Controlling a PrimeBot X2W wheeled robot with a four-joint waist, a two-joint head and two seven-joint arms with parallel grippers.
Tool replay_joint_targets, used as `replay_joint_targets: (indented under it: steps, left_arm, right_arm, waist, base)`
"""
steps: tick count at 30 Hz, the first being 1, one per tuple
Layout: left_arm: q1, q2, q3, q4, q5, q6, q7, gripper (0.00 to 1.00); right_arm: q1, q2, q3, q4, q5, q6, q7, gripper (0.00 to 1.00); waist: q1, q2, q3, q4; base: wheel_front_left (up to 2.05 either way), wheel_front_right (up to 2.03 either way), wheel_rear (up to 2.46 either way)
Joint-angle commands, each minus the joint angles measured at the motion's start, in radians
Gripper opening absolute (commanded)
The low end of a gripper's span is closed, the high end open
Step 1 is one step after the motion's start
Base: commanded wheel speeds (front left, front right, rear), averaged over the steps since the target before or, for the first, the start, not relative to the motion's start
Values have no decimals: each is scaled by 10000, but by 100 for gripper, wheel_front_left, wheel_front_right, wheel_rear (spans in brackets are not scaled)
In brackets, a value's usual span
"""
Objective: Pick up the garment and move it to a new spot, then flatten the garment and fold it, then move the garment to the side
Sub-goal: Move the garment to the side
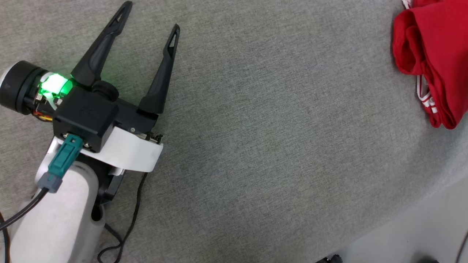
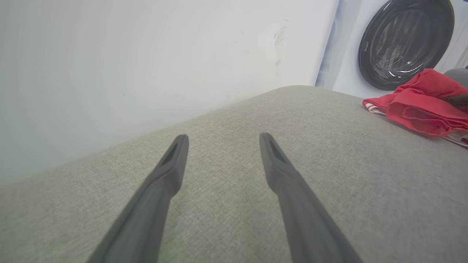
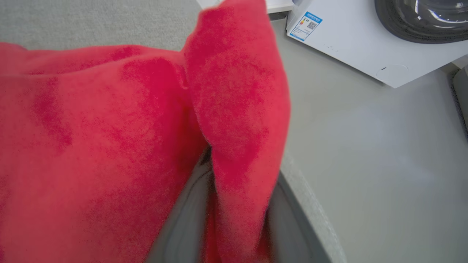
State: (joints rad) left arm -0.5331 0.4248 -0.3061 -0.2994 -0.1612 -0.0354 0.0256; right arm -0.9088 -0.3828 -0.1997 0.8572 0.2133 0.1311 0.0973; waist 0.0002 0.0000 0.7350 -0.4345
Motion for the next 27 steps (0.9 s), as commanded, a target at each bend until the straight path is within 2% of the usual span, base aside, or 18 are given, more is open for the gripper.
replay_joint_targets:
  steps: [1,7,13,19,27]
  left_arm:
    - [-90,17,-6,-7,32,-39,34,100]
    - [234,-116,13,371,-150,137,-229,100]
    - [852,-485,9,1061,-464,396,-868,100]
    - [1817,-877,111,1775,-911,798,-1275,100]
    - [3135,-1302,292,2352,-1410,1319,-1705,100]
  right_arm:
    - [-126,193,-138,293,-137,-8,-283,100]
    - [210,126,-616,953,-859,-8,-1430,100]
    - [1033,94,-629,941,-1267,-8,-2126,100]
    - [2389,570,-43,233,-1307,-8,-2318,100]
    - [4858,1286,668,-1557,-1438,-8,-2099,100]
  waist:
    - [-2,0,-22,48]
    - [-2,0,-668,217]
    - [-2,0,-1930,506]
    - [-2,0,-3370,962]
    - [-2,0,-5227,2005]
  base:
    - [0,0,0]
    - [0,0,0]
    - [0,0,0]
    - [0,0,0]
    - [0,0,0]
